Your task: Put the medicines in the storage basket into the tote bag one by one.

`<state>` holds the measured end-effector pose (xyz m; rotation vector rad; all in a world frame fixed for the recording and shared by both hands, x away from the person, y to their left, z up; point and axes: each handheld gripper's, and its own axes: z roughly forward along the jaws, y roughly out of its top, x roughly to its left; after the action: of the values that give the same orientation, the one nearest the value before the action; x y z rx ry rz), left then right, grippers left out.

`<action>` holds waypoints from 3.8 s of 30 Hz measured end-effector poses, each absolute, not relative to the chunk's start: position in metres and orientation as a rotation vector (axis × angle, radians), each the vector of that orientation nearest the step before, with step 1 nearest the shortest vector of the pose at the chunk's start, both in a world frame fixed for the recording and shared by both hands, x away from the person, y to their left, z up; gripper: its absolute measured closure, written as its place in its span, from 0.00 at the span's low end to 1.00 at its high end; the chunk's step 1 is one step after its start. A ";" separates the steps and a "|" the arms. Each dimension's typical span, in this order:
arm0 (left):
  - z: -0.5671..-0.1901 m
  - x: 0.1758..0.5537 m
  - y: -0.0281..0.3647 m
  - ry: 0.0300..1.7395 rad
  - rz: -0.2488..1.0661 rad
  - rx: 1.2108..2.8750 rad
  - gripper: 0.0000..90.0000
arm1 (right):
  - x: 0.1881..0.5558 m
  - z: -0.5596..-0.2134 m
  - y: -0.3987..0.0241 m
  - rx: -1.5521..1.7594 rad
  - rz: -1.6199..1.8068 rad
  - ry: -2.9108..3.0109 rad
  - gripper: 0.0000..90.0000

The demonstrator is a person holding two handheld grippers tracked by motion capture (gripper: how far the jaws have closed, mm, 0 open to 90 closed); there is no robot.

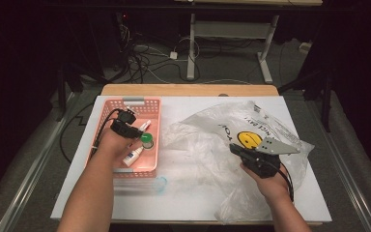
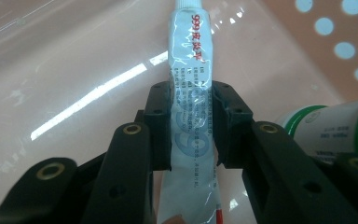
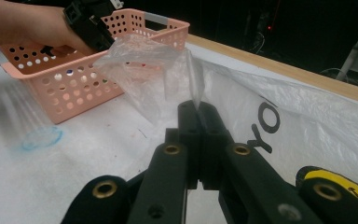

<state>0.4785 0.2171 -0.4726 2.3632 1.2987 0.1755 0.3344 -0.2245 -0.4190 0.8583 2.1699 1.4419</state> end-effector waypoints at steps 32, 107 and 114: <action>-0.458 0.469 0.221 1.309 0.223 2.302 0.77 | 0.334 -0.416 -0.228 0.852 1.447 2.135 1.00; -0.398 0.315 0.189 0.944 0.391 1.897 0.77 | 0.328 -0.412 -0.225 0.820 1.441 2.130 1.00; -0.400 0.309 0.175 0.906 0.371 1.916 0.77 | 0.328 -0.412 -0.224 0.810 1.441 2.130 1.00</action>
<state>0.3093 0.1746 -0.4000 1.9165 0.9060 0.3710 0.3277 -0.2237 -0.4125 0.8105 2.1305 1.4411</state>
